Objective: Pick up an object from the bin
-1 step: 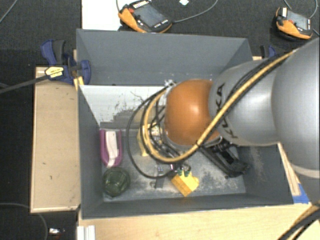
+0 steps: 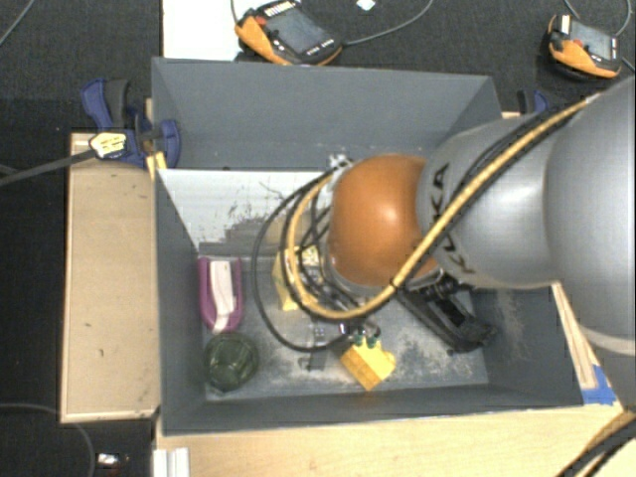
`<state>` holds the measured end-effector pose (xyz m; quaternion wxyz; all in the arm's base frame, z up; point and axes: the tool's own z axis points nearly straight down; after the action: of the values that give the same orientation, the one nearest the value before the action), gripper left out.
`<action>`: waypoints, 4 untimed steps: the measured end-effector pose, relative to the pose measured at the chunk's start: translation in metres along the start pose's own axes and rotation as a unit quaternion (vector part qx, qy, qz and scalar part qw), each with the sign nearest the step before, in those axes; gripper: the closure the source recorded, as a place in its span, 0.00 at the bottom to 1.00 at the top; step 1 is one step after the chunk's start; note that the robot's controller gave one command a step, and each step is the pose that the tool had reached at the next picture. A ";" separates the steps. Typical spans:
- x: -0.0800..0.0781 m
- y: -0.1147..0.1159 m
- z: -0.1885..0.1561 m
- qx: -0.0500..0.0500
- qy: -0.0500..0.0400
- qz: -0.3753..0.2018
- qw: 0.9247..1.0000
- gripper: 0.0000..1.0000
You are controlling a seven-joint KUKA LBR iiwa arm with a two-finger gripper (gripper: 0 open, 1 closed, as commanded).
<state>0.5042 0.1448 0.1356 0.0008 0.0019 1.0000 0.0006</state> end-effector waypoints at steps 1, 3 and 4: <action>-0.091 -0.034 0.046 -0.004 -0.021 -0.107 0.994 0.00; -0.074 -0.019 0.032 -0.003 -0.020 -0.157 0.987 0.00; -0.082 -0.021 0.033 -0.001 -0.023 -0.241 0.970 0.00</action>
Offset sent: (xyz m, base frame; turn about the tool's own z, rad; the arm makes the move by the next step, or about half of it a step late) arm 0.0804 -0.0284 0.0058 -0.4856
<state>0.5859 0.1235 0.1030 0.0239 -0.2390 0.9707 0.0018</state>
